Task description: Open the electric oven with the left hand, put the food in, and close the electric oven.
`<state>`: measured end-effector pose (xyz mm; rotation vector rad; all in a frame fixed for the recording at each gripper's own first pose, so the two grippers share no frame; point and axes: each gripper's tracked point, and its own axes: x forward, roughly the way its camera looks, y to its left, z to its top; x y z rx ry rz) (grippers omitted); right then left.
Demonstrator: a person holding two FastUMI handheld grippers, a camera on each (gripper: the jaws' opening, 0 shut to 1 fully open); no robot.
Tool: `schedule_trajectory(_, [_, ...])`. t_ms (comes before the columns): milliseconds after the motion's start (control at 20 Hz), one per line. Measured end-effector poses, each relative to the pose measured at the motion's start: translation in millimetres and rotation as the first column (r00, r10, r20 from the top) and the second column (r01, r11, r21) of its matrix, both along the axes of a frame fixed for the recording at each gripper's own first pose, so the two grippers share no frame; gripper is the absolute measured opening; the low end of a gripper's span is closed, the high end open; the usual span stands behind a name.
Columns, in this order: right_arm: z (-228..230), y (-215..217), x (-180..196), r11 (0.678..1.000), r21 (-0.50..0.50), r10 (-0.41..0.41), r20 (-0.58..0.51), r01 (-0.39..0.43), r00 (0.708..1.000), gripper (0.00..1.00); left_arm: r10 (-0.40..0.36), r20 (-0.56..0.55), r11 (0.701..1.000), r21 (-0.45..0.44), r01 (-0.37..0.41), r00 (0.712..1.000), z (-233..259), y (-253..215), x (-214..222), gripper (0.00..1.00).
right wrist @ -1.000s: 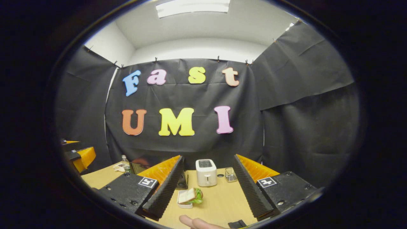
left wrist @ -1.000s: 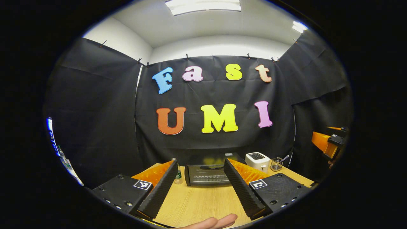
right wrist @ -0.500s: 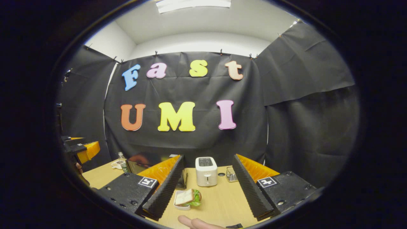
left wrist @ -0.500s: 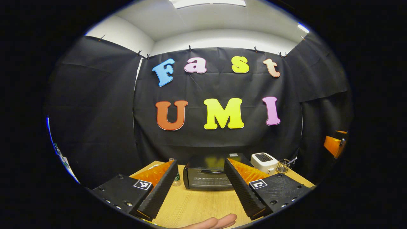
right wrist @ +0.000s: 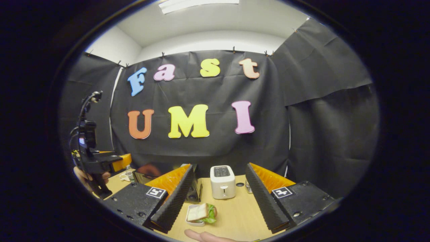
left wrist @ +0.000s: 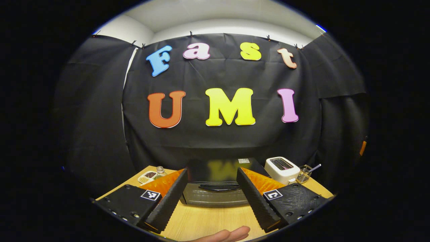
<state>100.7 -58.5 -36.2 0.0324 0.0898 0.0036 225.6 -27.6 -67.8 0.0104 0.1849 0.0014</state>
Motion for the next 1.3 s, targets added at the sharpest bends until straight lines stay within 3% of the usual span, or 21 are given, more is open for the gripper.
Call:
schedule_trajectory(250, [3.5, -11.7, 3.6, 0.999, -0.026, -0.036, 0.023, 0.037, 0.999, 0.99, -0.015, -0.076, 0.999, 0.034, 0.018, 0.997, -36.9, -9.7, 40.1, 0.95])
schedule_trajectory(550, [5.4, -18.9, -4.1, 0.999, -0.026, -0.035, 0.055, 0.036, 0.998, 0.99, -0.080, -0.178, 0.997, -0.014, 0.078, 0.981, -83.1, -24.5, 74.0, 0.96])
schedule_trajectory(700, [5.9, -24.8, -7.4, 0.999, -0.019, -0.037, 0.069, 0.038, 0.997, 0.99, -0.067, -0.228, 0.997, 0.010, 0.071, 0.971, -101.8, -22.6, 81.6, 0.96])
schedule_trajectory(750, [6.3, -27.1, -6.8, 0.999, -0.023, -0.041, 0.074, 0.042, 0.996, 0.92, -0.067, -0.239, 0.997, 0.014, 0.072, 0.969, -106.2, -23.5, 82.5, 0.96])
schedule_trajectory(800, [5.8, -29.4, -6.7, 0.999, -0.025, -0.045, 0.075, 0.047, 0.996, 0.99, -0.064, -0.246, 0.997, 0.016, 0.070, 0.967, -108.6, -22.3, 84.2, 0.96])
schedule_trajectory(950, [1.9, -34.7, -7.0, 0.998, -0.018, -0.053, 0.070, 0.054, 0.996, 0.99, -0.061, -0.265, 0.998, 0.014, 0.067, 0.962, -118.1, -22.5, 90.5, 0.95])
schedule_trajectory(1050, [-2.7, -37.2, -6.8, 0.998, -0.014, -0.054, 0.058, 0.055, 0.997, 0.99, -0.060, -0.326, 0.998, 0.007, 0.065, 0.944, -135.5, -21.9, 88.6, 0.95])
schedule_trajectory(1300, [-8.2, -45.2, -8.3, 0.997, -0.009, -0.073, 0.042, 0.074, 0.996, 0.99, -0.081, -0.315, 0.997, -0.030, 0.075, 0.946, -135.0, -21.2, 86.5, 0.99])
